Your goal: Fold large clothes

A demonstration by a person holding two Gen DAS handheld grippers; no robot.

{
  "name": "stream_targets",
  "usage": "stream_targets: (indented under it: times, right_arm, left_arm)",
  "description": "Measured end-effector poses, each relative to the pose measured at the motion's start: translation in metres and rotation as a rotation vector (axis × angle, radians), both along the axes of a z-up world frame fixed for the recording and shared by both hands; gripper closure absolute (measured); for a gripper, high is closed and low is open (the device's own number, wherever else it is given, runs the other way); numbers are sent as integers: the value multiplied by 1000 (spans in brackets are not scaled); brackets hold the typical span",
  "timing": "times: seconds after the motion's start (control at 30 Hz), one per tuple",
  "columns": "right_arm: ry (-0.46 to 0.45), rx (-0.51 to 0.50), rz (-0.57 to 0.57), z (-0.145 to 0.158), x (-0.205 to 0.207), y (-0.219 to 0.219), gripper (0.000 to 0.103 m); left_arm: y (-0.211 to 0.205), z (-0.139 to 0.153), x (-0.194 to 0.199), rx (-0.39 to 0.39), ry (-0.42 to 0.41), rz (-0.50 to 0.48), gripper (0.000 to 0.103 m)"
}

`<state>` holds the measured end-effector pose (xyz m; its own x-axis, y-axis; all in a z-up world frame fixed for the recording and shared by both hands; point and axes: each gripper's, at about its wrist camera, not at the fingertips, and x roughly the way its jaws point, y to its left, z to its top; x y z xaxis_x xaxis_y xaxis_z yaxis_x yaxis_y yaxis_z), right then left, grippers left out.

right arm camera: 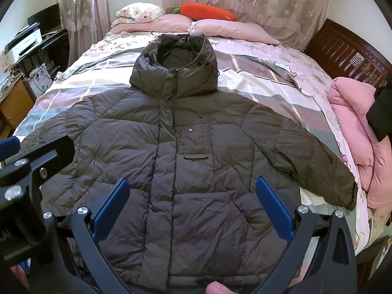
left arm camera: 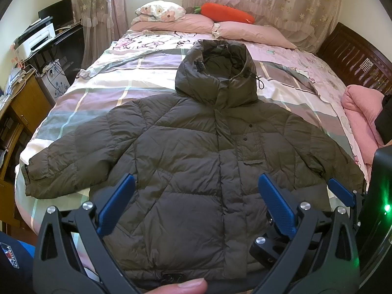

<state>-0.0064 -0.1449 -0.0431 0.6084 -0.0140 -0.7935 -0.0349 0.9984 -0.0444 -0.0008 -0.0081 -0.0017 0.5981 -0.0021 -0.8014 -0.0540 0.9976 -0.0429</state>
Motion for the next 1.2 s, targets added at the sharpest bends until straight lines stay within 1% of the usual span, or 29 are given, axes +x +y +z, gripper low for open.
stream_targets:
  times: [0.57, 0.67, 0.77, 0.9, 1.07, 1.2]
  right_arm:
    - [3, -4, 0, 2, 1, 1, 1]
    - [3, -7, 1, 0, 1, 1, 1]
    - [11, -4, -9, -5, 0, -4, 1]
    - [20, -3, -7, -9, -1, -5, 1]
    - [43, 2, -9, -11, 6, -3, 1]
    - [58, -31, -3, -19, 11, -16, 1]
  left_arm:
    - [-1, -5, -2, 2, 7, 7, 2]
    - [4, -11, -4, -21, 12, 2, 2]
    - [7, -14, -4, -6, 5, 10, 2]
    - [9, -15, -2, -8, 18, 12, 2]
    - [9, -15, -1, -3, 14, 10, 2]
    - [10, -15, 2, -18, 12, -5, 2]
